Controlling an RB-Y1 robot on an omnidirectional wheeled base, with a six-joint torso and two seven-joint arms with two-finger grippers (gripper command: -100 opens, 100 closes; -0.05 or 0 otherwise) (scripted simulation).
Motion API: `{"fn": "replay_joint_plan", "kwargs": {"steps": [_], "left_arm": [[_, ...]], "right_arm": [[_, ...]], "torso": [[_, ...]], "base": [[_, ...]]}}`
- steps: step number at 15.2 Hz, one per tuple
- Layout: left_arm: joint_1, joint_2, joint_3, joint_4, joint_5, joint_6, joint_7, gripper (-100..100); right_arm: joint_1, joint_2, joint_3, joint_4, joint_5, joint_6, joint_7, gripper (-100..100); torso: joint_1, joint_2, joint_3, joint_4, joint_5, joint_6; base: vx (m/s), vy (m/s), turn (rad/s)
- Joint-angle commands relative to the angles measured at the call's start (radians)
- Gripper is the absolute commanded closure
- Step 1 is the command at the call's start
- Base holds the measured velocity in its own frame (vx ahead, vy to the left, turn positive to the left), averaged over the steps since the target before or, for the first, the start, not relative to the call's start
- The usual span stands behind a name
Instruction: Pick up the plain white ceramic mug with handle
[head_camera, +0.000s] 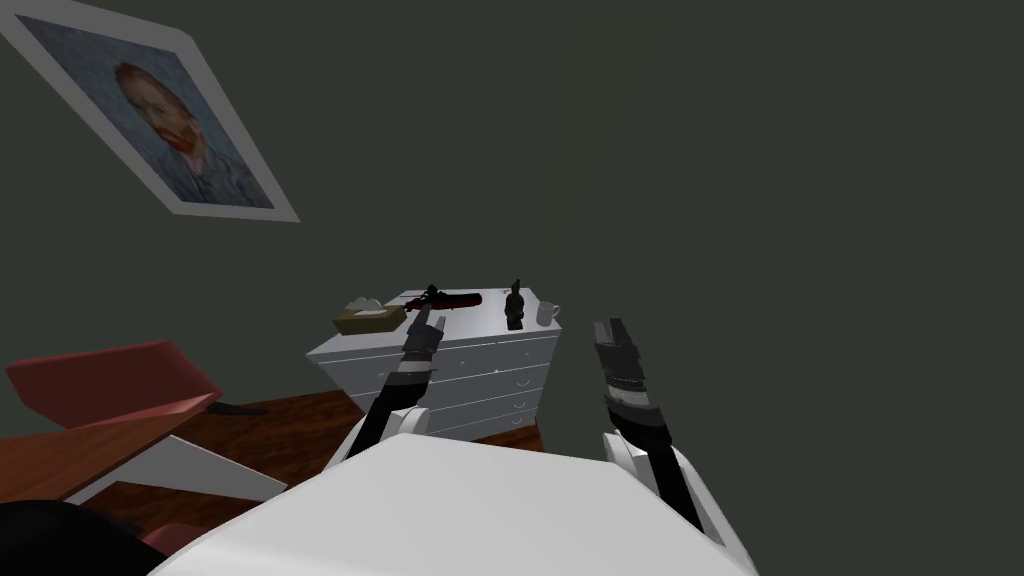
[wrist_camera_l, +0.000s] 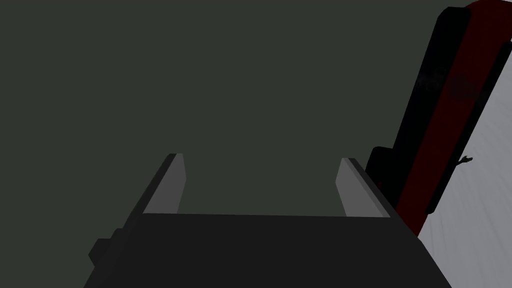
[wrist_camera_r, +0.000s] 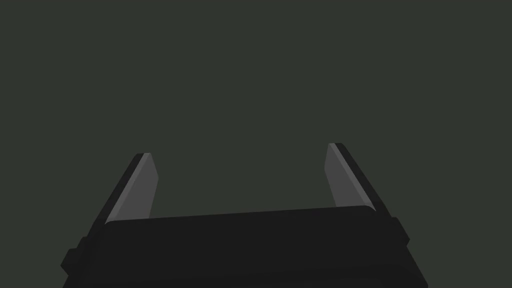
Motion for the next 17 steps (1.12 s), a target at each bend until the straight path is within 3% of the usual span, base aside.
{"fn": "replay_joint_plan", "kwargs": {"steps": [1,6,17], "left_arm": [[0.0,0.0,0.0,0.0,0.0,0.0,0.0,0],[0.0,0.0,0.0,0.0,0.0,0.0,0.0,0],[0.0,0.0,0.0,0.0,0.0,0.0,0.0,0]], "right_arm": [[0.003,-0.05,-0.011,0.01,0.008,-0.008,-0.014,-100],[0.006,-0.132,-0.023,0.021,0.017,-0.016,-0.028,-100],[0.021,-0.382,-0.081,0.078,0.06,-0.057,-0.1,-100]], "torso": [[0.0,0.0,0.0,0.0,0.0,0.0],[0.001,0.0,0.0,0.0,0.0,0.0],[0.001,0.0,0.0,0.0,0.0,0.0]], "base": [[-0.006,0.035,0.021],[-0.004,0.037,0.026],[-0.007,0.049,0.036]]}}
